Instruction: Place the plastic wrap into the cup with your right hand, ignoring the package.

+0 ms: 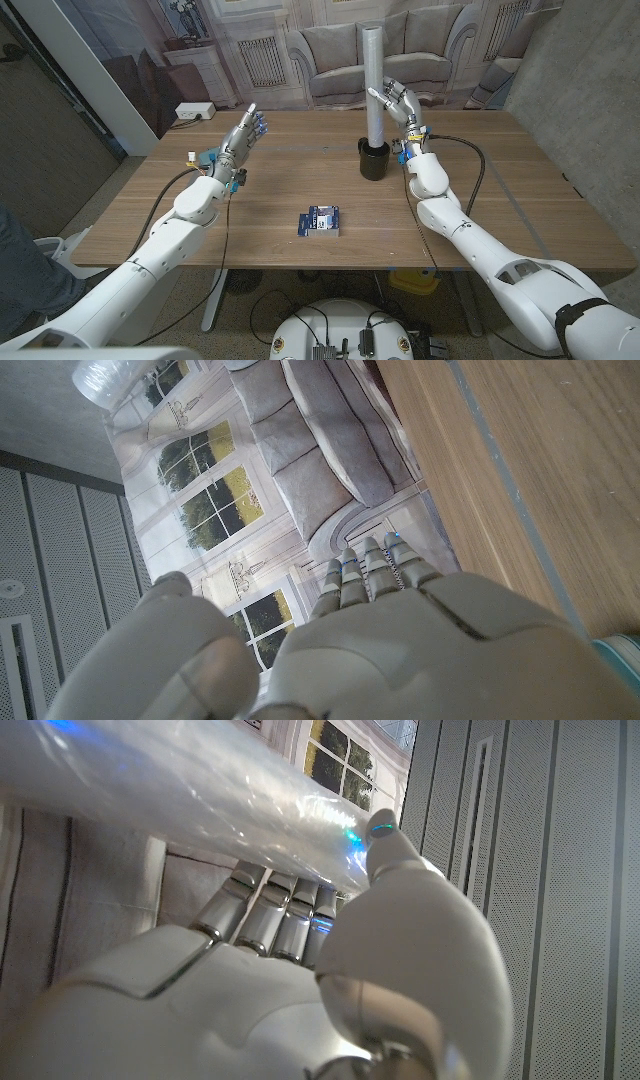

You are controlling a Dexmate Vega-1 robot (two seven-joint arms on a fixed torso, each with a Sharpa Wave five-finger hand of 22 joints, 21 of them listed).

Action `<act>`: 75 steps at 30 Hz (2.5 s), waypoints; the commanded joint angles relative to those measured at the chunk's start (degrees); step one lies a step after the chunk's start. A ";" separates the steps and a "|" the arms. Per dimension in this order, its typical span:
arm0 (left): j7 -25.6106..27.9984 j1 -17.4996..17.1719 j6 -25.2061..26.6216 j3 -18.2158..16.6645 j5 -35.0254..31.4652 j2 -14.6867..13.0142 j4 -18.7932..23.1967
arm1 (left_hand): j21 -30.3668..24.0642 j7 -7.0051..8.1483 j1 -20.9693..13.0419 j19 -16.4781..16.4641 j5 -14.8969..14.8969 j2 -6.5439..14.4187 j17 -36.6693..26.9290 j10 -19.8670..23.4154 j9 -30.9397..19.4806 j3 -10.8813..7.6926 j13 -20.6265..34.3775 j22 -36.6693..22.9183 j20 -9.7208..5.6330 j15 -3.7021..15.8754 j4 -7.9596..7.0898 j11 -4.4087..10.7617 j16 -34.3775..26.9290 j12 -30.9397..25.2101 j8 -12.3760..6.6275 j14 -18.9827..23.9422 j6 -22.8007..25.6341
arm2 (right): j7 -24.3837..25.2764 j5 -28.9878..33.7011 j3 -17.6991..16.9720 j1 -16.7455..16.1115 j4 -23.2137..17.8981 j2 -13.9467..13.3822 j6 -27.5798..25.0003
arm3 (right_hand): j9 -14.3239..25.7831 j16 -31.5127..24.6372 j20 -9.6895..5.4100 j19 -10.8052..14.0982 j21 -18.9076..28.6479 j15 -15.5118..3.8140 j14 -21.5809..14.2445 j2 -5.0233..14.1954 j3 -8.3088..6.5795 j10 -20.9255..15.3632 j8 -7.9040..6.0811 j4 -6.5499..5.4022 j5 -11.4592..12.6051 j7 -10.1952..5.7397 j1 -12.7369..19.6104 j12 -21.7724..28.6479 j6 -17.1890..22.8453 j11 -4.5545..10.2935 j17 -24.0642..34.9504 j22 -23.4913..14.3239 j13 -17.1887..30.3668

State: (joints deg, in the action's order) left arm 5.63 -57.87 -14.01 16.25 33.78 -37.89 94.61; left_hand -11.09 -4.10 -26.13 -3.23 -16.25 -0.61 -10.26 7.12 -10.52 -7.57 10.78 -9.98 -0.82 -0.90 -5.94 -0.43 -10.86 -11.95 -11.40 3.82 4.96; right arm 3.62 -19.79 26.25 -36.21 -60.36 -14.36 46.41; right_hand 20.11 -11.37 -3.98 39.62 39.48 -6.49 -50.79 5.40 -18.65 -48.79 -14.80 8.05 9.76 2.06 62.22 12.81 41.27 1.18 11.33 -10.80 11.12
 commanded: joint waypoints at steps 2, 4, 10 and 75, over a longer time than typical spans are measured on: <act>0.00 0.13 0.60 -0.06 -0.11 -0.23 0.13 | -0.27 -0.18 -0.31 0.11 0.04 0.32 -0.25 0.08 -0.24 0.26 0.30 -0.24 0.00 -0.25 0.15 -0.01 0.04 0.27 0.10 0.35 0.40 | -1.70 -1.58 0.23 2.34 7.97 2.81 4.38 | 0.09 -0.18 -8.14 -0.41 0.42 -6.70 0.27 3.67 -1.76 -6.54 -0.16 -1.48 0.20 -9.66 2.83 -0.12 13.74 6.83 0.22 -0.10 0.09; -0.10 0.26 0.69 -0.03 -0.10 -0.26 0.04 | -0.27 -0.15 -0.31 0.12 0.05 0.33 -0.25 0.12 -0.24 0.28 0.30 -0.24 0.03 -0.28 0.15 0.01 0.05 0.26 0.11 0.34 0.38 | -1.60 -1.34 0.31 2.50 8.56 2.84 4.45 | 0.08 -0.14 -8.14 -0.49 0.43 -6.68 0.39 3.66 -1.75 -6.41 -0.12 -1.49 0.21 -9.64 2.81 -0.17 13.76 6.92 0.22 -0.10 0.09; -0.67 0.82 0.73 0.16 0.16 -0.07 -0.72 | -0.26 -0.20 -0.34 0.14 0.06 0.37 -0.25 0.14 -0.24 0.36 0.30 -0.24 0.03 -0.31 0.15 -0.20 0.04 0.25 0.08 0.37 0.47 | -1.16 -1.08 0.39 2.55 9.20 2.76 4.10 | 0.05 -0.09 -8.14 -0.77 0.45 -6.75 0.70 3.69 -1.77 -6.29 0.03 -1.42 0.24 -9.70 2.85 -0.21 13.80 6.82 0.22 -0.08 0.11; -0.93 1.73 -0.25 1.61 -0.31 1.53 -1.99 | -0.21 0.00 -0.61 0.50 0.10 0.71 -0.26 0.08 -0.25 1.14 0.31 -0.25 0.28 -0.27 0.12 0.13 0.09 0.25 0.12 0.14 0.38 | -1.04 -1.89 0.89 -2.88 4.85 -0.53 -0.14 | 1.26 0.47 -5.90 -3.95 -2.10 -4.39 7.60 -3.12 1.17 0.54 2.58 -2.02 1.59 -7.93 -5.75 -1.47 8.28 3.44 0.53 0.77 0.55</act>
State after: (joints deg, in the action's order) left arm 4.81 -56.26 -13.86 17.66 33.49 -36.73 93.20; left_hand -11.09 -4.30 -26.58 -3.02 -16.25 -0.16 -10.26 7.12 -10.52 -6.55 10.78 -9.98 -0.61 -0.90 -5.86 -0.43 -10.86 -11.95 -11.40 3.82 5.16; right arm 3.73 -21.13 26.86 -38.76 -55.96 -14.90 45.83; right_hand 21.21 -11.18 -3.45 36.22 37.68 -4.78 -43.80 1.66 -17.32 -49.07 -12.56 6.64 11.74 0.45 58.17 11.49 44.20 4.94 11.61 -9.86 11.41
